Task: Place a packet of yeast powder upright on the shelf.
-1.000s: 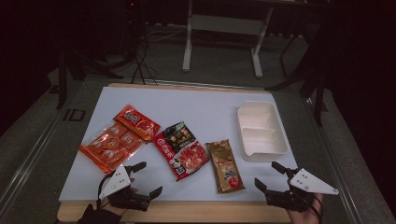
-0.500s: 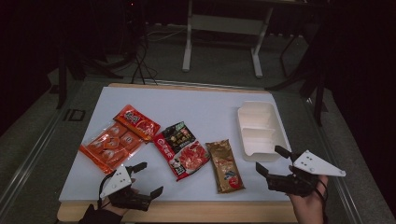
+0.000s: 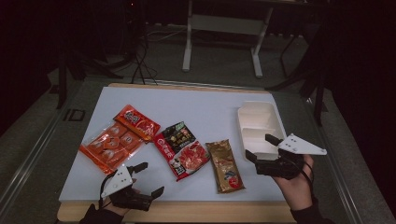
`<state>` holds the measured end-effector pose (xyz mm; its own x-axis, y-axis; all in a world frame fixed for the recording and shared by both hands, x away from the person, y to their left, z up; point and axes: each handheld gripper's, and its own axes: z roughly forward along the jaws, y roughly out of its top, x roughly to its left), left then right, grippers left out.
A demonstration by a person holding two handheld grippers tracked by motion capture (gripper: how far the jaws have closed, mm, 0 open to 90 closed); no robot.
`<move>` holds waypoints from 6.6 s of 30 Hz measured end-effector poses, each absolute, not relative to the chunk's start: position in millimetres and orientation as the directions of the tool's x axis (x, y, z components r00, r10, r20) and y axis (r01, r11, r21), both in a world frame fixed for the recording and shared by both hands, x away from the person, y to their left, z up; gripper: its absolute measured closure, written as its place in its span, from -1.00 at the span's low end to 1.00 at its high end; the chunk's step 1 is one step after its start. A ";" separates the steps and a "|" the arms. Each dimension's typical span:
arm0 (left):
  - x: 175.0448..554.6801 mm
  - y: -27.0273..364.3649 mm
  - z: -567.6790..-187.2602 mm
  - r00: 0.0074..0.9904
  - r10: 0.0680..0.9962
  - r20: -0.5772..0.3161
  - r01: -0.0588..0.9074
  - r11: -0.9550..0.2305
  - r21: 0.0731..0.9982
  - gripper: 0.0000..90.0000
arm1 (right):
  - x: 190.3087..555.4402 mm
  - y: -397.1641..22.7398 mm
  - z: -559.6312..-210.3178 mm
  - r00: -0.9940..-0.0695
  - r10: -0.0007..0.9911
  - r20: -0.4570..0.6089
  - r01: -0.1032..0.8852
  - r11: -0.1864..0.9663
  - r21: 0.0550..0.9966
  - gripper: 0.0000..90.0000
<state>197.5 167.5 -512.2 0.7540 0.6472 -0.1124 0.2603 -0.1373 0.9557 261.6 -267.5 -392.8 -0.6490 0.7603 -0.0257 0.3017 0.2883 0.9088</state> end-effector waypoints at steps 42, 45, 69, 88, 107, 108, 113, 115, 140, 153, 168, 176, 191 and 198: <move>198.0 165.5 -513.9 0.760 0.644 -0.091 0.260 -0.172 0.950 -0.96 | 371.9 -191.5 -467.0 -0.539 0.834 0.118 0.697 0.363 0.618 -0.51; 197.9 165.7 -513.9 0.760 0.643 -0.093 0.261 -0.171 0.950 -0.96 | 375.0 -188.9 -470.7 -0.524 0.845 0.106 0.711 0.366 0.601 -0.48; 199.1 164.1 -515.0 0.763 0.639 -0.093 0.267 -0.182 0.946 -0.96 | 395.2 -173.2 -513.3 -0.434 0.899 0.061 0.795 0.350 0.495 -0.25; 200.9 160.9 -516.5 0.767 0.636 -0.081 0.274 -0.211 0.938 -0.96 | 397.2 -164.7 -516.0 -0.502 0.865 0.016 0.772 0.440 0.458 0.95; 202.2 161.0 -517.4 0.764 0.640 -0.084 0.278 -0.208 0.938 -0.96 | 373.3 -186.7 -453.9 -0.563 0.820 0.101 0.689 0.398 0.606 0.97; 202.0 161.0 -517.3 0.764 0.640 -0.076 0.272 -0.214 0.938 -0.95 | 371.1 -186.5 -450.4 -0.570 0.816 0.099 0.677 0.398 0.618 0.97; 201.9 159.5 -517.7 0.766 0.639 -0.075 0.274 -0.218 0.937 -0.96 | 359.0 -187.7 -436.9 -0.600 0.795 0.086 0.638 0.411 0.651 0.97; 202.1 158.9 -517.9 0.766 0.639 -0.079 0.278 -0.217 0.936 -0.96 | 355.7 -190.2 -432.7 -0.609 0.784 0.121 0.637 0.393 0.663 0.97; 202.1 161.4 -518.8 0.758 0.647 -0.085 0.290 -0.219 0.932 -0.96 | 326.6 -193.3 -375.0 -0.701 0.702 0.128 0.507 0.364 0.782 0.98; 201.6 161.1 -519.4 0.756 0.649 -0.087 0.293 -0.218 0.931 -0.95 | 331.1 -193.6 -347.1 -0.715 0.690 0.116 0.449 0.326 0.832 0.97; 200.2 164.5 -521.3 0.745 0.660 -0.098 0.309 -0.211 0.927 -0.96 | 352.1 -205.1 -331.7 -0.720 0.677 0.152 0.433 0.268 0.860 0.97; 199.0 167.5 -522.0 0.739 0.665 -0.106 0.317 -0.204 0.926 -0.95 | 367.1 -212.4 -324.0 -0.722 0.677 0.144 0.408 0.249 0.878 0.97; 191.5 172.9 -520.9 0.722 0.684 -0.104 0.308 -0.183 0.934 -0.95 | 401.6 -244.0 -308.4 -0.665 0.737 0.121 0.394 0.209 0.895 0.97; 187.6 174.4 -521.5 0.713 0.694 -0.101 0.314 -0.187 0.931 -0.95 | 418.1 -262.5 -307.5 -0.637 0.761 0.124 0.387 0.177 0.905 0.97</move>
